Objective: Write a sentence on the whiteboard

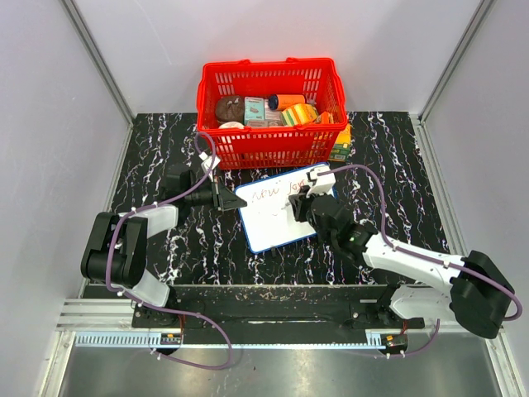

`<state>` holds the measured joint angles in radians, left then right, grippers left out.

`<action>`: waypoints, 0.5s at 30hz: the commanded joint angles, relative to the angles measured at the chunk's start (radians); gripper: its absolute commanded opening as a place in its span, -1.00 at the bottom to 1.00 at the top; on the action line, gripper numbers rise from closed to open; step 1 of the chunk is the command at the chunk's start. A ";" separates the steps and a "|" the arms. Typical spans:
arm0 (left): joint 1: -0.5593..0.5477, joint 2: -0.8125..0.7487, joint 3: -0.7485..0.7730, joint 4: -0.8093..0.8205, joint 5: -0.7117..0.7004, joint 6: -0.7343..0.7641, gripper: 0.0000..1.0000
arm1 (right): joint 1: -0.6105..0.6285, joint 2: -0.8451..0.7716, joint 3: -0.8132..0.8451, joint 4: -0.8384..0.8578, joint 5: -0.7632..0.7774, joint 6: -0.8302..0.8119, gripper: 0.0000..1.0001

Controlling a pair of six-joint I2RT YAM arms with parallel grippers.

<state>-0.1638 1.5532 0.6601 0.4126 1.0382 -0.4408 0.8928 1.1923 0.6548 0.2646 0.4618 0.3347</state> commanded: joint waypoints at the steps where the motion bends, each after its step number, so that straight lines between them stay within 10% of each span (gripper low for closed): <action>1: -0.008 -0.004 -0.013 0.008 -0.118 0.111 -1.00 | -0.009 0.016 0.043 0.042 0.008 0.010 -1.00; 15: -0.008 -0.005 -0.013 0.008 -0.116 0.111 -1.00 | -0.011 0.015 0.036 -0.005 -0.049 0.012 -1.00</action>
<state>-0.1638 1.5532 0.6601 0.4122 1.0382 -0.4408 0.8898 1.2022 0.6636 0.2630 0.4309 0.3382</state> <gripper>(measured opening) 0.080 0.154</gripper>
